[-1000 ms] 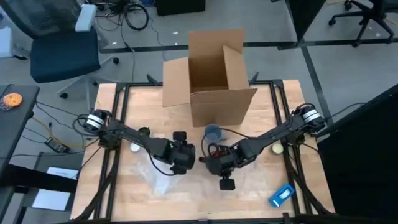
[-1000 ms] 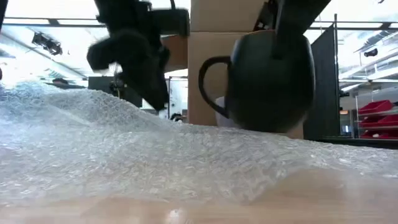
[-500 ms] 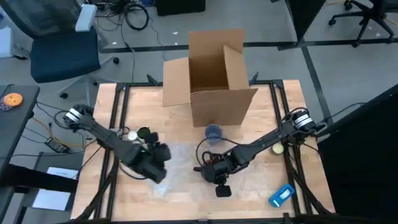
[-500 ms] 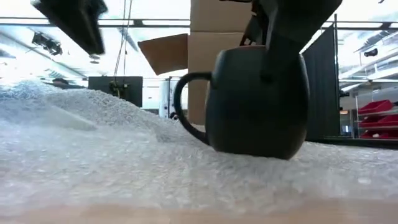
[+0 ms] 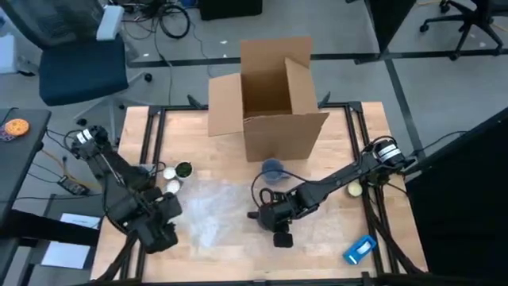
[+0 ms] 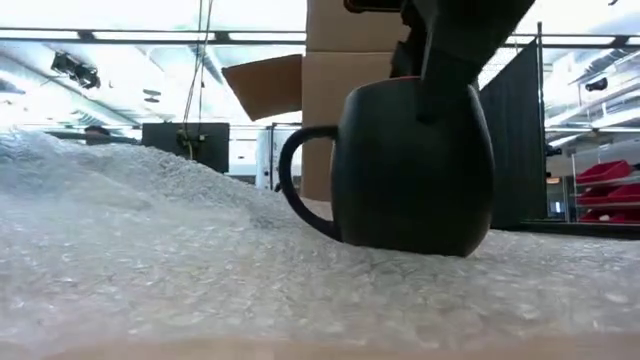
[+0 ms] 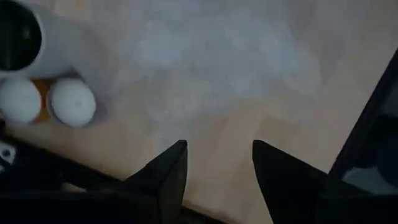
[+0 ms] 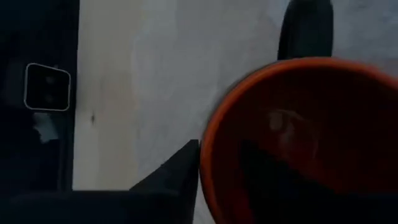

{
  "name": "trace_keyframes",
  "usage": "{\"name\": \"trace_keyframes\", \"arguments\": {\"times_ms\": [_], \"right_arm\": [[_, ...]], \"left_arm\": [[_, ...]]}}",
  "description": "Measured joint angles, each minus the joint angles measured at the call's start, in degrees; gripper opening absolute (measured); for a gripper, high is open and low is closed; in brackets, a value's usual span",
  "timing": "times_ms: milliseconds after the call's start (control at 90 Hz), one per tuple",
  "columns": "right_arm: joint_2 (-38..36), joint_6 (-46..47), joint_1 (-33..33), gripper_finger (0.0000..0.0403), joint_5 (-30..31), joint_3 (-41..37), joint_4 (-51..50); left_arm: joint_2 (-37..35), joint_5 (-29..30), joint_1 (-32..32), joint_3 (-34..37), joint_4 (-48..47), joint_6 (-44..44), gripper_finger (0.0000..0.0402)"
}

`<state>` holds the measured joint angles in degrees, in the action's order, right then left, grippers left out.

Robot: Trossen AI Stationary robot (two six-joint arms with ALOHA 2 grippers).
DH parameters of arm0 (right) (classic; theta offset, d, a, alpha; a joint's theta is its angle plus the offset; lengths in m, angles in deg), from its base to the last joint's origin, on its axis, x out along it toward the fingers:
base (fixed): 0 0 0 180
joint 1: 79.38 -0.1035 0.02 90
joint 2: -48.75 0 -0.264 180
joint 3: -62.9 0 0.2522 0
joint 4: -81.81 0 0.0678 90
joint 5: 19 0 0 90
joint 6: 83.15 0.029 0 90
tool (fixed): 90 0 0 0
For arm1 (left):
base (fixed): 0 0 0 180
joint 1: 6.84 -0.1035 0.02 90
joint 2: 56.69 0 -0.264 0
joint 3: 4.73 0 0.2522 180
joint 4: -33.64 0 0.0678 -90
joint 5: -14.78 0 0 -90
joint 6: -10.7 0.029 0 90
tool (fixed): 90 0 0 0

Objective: Wrap mug
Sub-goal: Wrap the black mug with the top bubble wrap

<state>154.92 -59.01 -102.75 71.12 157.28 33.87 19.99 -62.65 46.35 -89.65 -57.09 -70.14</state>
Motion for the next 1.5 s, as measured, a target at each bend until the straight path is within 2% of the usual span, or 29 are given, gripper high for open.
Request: {"name": "trace_keyframes", "arguments": {"times_ms": [178,333,478,833,978,1078,1144,1367,1500], "right_arm": [[-1.83,-0.07,-0.5,0.0115,3.47,-0.03,0.25],[-5.31,-1.1,-2.57,0.0116,10.34,-0.02,1.89],[-8.08,-3.07,-5.99,0.0116,15.93,-0.02,4.48],[-13.51,-4.9,-10.8,0.0116,23.62,-0.02,6.07],[-14.51,-4.87,-11.45,0.0116,24.84,-0.02,6.41],[-14.51,-4.87,-11.44,0.0116,24.98,-0.02,6.77],[-14.51,-4.87,-11.39,0.0116,24.98,-0.02,7.21],[-14.51,-4.84,-11.39,0.0116,24.96,-0.02,7.72],[-14.51,-4.8,-11.36,0.0116,24.96,-0.02,7.81]], "left_arm": [[-0.06,-0.49,2.34,3.61,1.35,-6.13,0.0163],[-0.18,2.31,5.94,8.87,6.87,-3.55,0.0163],[-0.15,6.39,6.79,13.95,9.37,-1.44,0.0163],[0.05,10.05,3.38,24.74,15.26,14.0,0.0163],[0.09,19.19,2.36,25.38,23.64,20.94,0.0163],[0.09,22.66,1.43,25.33,28.61,27.17,0.0163],[0.1,22.8,0.66,25.33,30.03,29.62,0.0163],[0.14,21.33,-0.36,25.26,30.71,29.66,0.0163],[0.14,19.21,-0.33,22.26,30.25,29.67,0.0163]]}}
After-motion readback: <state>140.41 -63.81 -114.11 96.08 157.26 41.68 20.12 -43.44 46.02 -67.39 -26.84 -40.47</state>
